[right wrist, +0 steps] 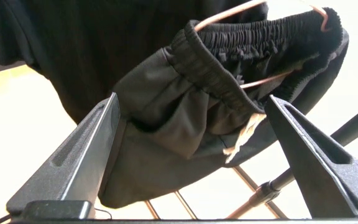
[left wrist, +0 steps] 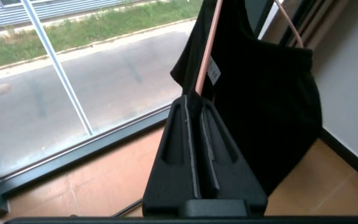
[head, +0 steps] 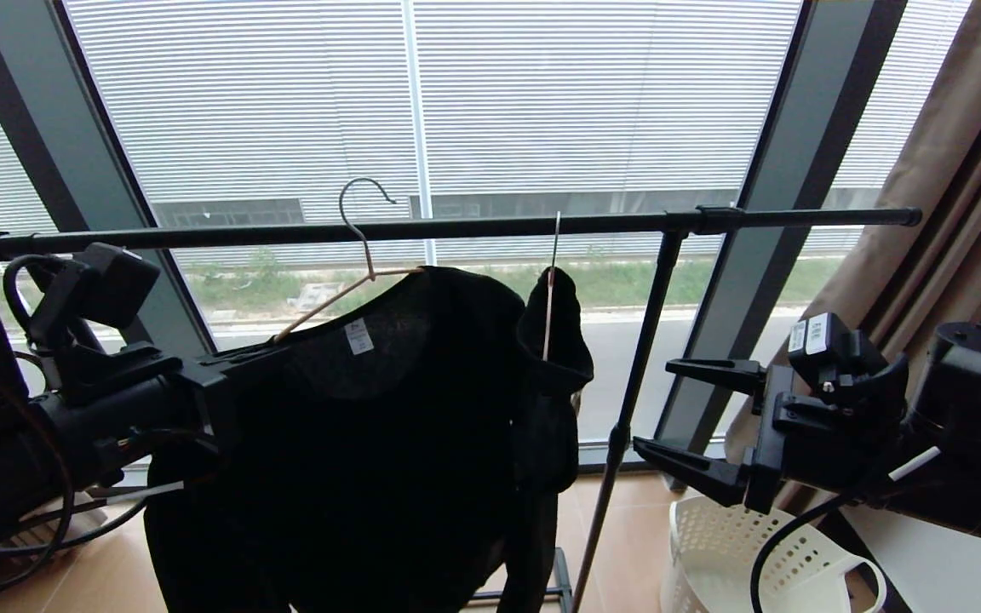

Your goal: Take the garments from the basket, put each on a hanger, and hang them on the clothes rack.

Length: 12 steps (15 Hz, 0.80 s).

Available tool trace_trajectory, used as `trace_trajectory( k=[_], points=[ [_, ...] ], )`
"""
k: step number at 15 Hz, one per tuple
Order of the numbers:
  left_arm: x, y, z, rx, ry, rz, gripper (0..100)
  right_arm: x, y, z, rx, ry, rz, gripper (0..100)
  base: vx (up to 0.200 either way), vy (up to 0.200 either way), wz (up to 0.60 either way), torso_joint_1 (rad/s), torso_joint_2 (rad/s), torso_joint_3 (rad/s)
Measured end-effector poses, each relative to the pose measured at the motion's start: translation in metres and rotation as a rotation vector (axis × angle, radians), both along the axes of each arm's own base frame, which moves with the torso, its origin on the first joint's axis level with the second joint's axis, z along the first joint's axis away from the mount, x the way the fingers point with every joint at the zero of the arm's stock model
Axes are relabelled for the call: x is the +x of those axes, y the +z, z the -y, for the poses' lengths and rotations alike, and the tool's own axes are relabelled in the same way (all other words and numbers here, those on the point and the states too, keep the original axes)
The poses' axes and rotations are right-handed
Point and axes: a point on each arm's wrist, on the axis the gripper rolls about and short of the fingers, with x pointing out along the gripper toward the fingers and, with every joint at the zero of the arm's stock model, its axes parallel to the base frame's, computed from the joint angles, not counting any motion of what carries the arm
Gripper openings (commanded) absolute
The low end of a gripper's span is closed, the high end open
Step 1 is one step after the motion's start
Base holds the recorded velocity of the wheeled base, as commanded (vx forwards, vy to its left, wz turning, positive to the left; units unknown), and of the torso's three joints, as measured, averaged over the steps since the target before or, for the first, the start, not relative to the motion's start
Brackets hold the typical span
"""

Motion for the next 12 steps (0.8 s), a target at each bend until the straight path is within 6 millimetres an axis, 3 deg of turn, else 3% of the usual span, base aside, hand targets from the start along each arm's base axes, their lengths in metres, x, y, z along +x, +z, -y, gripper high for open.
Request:
trace_trajectory(
  k=[12],
  points=[
    [0.040,-0.010,0.006,0.010,0.054,-0.004,0,-0.002,0.002,0.001,0.003,-0.001,0.010,100,0.000,0.000,0.00,0.000,0.00,0.000]
  ],
)
